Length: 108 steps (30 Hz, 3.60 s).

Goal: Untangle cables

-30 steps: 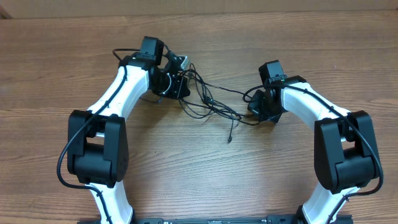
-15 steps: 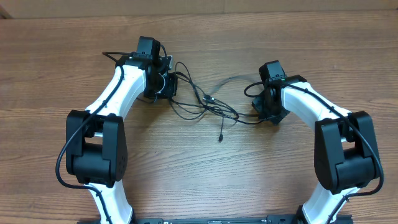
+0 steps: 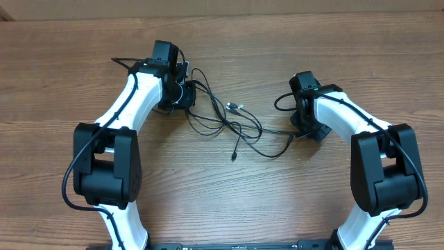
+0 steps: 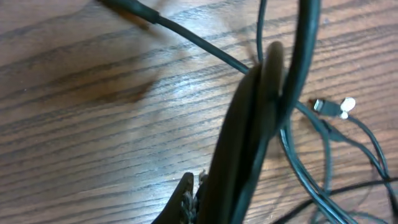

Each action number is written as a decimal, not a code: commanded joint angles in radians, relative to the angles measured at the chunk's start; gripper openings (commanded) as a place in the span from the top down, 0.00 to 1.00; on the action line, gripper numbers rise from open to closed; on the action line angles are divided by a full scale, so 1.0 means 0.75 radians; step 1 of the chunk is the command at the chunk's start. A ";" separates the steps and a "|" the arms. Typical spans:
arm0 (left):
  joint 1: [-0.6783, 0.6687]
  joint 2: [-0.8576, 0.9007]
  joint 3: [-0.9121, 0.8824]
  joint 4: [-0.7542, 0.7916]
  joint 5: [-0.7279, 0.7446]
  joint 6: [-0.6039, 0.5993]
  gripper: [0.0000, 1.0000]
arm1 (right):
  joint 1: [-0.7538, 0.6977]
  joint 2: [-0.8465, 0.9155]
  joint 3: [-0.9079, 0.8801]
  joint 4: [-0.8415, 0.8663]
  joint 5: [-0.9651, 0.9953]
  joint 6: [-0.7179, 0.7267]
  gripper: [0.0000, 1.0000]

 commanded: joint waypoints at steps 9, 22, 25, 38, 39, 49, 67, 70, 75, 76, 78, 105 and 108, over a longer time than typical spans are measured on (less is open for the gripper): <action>0.019 -0.019 0.020 0.008 0.477 0.430 0.96 | -0.017 -0.041 0.183 -0.105 -0.435 -0.674 0.81; -0.022 -0.019 0.020 0.005 0.534 0.468 0.96 | 0.057 -0.060 0.211 0.167 -1.202 -1.077 0.19; -0.031 -0.019 0.020 0.006 0.534 0.468 0.96 | 0.108 -0.060 0.211 0.239 -1.182 -1.076 0.15; -0.044 -0.019 0.020 0.003 0.633 0.488 0.96 | 0.287 -0.058 0.198 0.441 -0.959 -1.070 0.38; -0.044 -0.019 0.020 0.003 0.633 0.488 0.95 | 0.287 -0.058 0.190 0.456 -0.956 -1.070 0.41; -0.044 -0.019 0.020 0.004 0.632 0.488 0.95 | 0.288 -0.058 0.045 0.720 -0.962 -0.999 0.61; -0.044 -0.019 0.020 0.004 0.632 0.488 0.94 | 0.288 -0.058 -0.161 1.102 -0.935 -1.000 0.68; -0.044 -0.019 0.020 0.004 0.633 0.488 0.95 | 0.289 -0.058 -0.192 1.157 -0.935 -1.000 0.68; -0.044 -0.019 0.020 0.004 0.633 0.488 0.95 | 0.290 -0.058 -0.194 1.180 -0.935 -1.000 0.68; -0.044 -0.019 0.020 0.004 0.635 0.488 0.95 | 0.290 -0.058 -0.194 1.183 -0.931 -1.000 0.68; -0.046 -0.019 0.020 0.004 0.644 0.488 0.95 | 0.290 -0.058 -0.194 1.183 -0.903 -0.999 0.68; -0.103 -0.019 0.020 0.010 0.621 0.498 0.95 | 0.312 0.138 -0.194 1.235 -0.913 -0.928 0.76; -0.103 -0.019 0.020 0.015 0.583 0.497 0.95 | 0.317 0.138 -0.194 1.241 -0.917 -0.923 0.81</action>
